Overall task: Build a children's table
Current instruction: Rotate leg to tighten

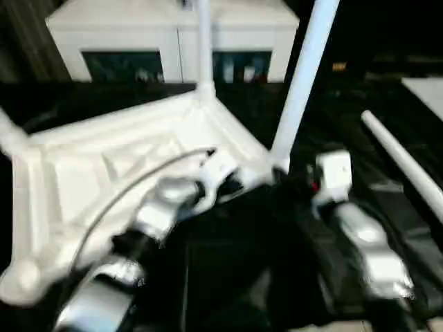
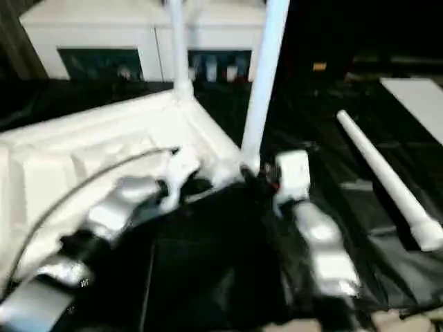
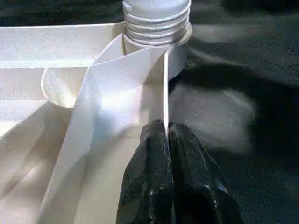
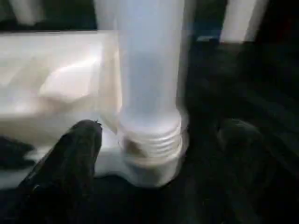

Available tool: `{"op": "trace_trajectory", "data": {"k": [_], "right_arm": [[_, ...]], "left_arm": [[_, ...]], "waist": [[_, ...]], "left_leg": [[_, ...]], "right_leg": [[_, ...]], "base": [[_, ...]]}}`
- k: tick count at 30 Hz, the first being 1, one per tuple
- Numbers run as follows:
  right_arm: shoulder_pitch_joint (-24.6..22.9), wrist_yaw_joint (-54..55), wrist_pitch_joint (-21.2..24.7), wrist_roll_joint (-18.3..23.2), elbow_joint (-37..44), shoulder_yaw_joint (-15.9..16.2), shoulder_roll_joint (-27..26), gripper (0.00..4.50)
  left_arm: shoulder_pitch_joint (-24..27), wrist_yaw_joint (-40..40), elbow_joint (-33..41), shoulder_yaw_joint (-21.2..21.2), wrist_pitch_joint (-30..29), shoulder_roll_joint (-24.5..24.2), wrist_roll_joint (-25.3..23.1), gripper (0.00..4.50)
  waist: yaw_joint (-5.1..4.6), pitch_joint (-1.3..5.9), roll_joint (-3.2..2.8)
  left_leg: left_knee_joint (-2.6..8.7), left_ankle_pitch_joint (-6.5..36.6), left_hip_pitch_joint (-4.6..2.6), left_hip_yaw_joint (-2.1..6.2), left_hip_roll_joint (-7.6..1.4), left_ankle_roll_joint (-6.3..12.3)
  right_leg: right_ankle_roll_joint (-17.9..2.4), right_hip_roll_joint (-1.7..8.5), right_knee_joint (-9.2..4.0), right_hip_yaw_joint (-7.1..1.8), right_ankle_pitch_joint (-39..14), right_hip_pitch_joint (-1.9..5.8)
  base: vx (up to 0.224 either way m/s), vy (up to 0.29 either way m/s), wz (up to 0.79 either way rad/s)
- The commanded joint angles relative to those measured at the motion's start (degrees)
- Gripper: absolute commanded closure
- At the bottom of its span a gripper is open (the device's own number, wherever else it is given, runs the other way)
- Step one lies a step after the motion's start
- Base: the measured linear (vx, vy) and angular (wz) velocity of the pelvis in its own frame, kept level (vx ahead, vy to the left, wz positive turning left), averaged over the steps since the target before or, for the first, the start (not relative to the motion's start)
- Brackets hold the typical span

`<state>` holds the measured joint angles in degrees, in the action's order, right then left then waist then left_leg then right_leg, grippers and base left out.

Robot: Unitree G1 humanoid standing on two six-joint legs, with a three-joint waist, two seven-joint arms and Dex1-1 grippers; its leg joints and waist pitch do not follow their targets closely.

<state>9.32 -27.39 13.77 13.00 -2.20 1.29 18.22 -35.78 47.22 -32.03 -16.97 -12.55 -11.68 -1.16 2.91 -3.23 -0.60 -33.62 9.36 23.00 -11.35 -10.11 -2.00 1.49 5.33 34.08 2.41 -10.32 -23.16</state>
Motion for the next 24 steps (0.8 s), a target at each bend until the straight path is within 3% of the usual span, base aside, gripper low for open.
{"op": "trace_trajectory", "data": {"k": [1, 6, 9, 10, 12, 15, 19, 24], "right_arm": [[-3.32, -11.70, 4.49, 4.62, 8.67, 1.24, 7.74, 0.18], [-5.08, -17.11, 6.46, 7.37, 10.64, 1.27, 11.80, 0.18], [-5.04, -21.09, 7.11, 6.91, 9.99, 2.87, 13.60, 0.18], [-5.04, -21.09, 7.11, 6.91, 9.99, 2.87, 13.60, 0.18], [-4.66, -21.59, 7.13, 6.66, 9.60, 3.55, 13.78, 0.18], [-3.50, -21.79, 7.16, 6.20, 8.69, 4.68, 14.20, 0.18], [-2.32, -22.56, 5.17, 3.21, 6.27, 6.07, 14.66, 0.49], [-1.43, -21.68, 4.48, 2.74, 5.24, 5.95, 14.13, 0.95]], "left_arm": [[1.98, 9.73, 3.41, -2.55, 0.60, -4.35, 1.40, 4.50], [3.51, 19.19, 7.20, -4.26, 0.78, -8.17, 3.75, 4.50], [4.10, 25.31, 10.37, -6.22, -1.40, -11.03, 4.56, 4.50], [4.10, 25.31, 10.37, -6.22, -1.40, -11.03, 4.56, 4.50], [4.05, 25.34, 10.90, -6.40, -1.83, -11.33, 4.38, 4.50], [4.03, 26.38, 11.82, -6.46, -2.49, -11.80, 4.87, 4.50], [4.08, 27.14, 12.53, -6.36, -2.88, -12.26, 4.74, 4.50], [4.06, 27.25, 12.81, -6.32, -3.30, -12.31, 4.64, 4.50]], "waist": [[0.50, 3.35, 0.10], [0.30, 2.96, 0.23], [0.39, 2.95, 0.33], [0.65, 2.96, 0.22], [0.79, 2.98, 0.36], [0.84, 3.12, 0.45], [0.69, 3.23, 0.51], [0.77, 3.45, 0.41]], "left_leg": [[4.44, 15.23, -1.80, 1.46, -3.30, 4.49], [4.89, 20.47, -1.93, 1.51, -3.24, 1.84], [5.04, 20.96, -2.13, 1.53, -3.41, 0.62], [4.88, 21.17, -2.59, 1.32, -3.42, 0.33], [4.86, 20.93, -2.60, 1.26, -3.41, 0.24], [4.90, 18.98, -2.08, 1.38, -3.30, 0.25], [4.61, 17.59, -2.01, 1.24, -3.13, 0.77], [4.32, 14.47, -1.87, 1.21, -3.12, 2.37]], "right_leg": [[-13.27, 2.70, -3.86, -1.97, -8.47, 2.51], [-12.43, 3.01, -4.53, -2.09, -16.23, 1.86], [-12.39, 3.00, -4.51, -2.20, -16.58, 1.50], [-12.61, 2.94, -4.53, -2.32, -16.16, 1.10], [-12.87, 2.96, -4.43, -2.38, -15.76, 1.15], [-12.65, 3.05, -4.06, -2.26, -14.31, 1.61], [-12.96, 3.08, -4.00, -2.29, -12.99, 1.74], [-14.24, 2.99, -3.52, -2.15, -8.82, 2.07]], "base": [[0.000, 0.000, 0.00], [0.000, 0.000, 0.00], [0.000, 0.000, 0.00], [0.000, 0.000, 0.00], [0.000, 0.000, 0.00], [0.000, 0.000, 0.00], [0.000, 0.000, 0.00], [0.000, 0.000, 0.00]]}}
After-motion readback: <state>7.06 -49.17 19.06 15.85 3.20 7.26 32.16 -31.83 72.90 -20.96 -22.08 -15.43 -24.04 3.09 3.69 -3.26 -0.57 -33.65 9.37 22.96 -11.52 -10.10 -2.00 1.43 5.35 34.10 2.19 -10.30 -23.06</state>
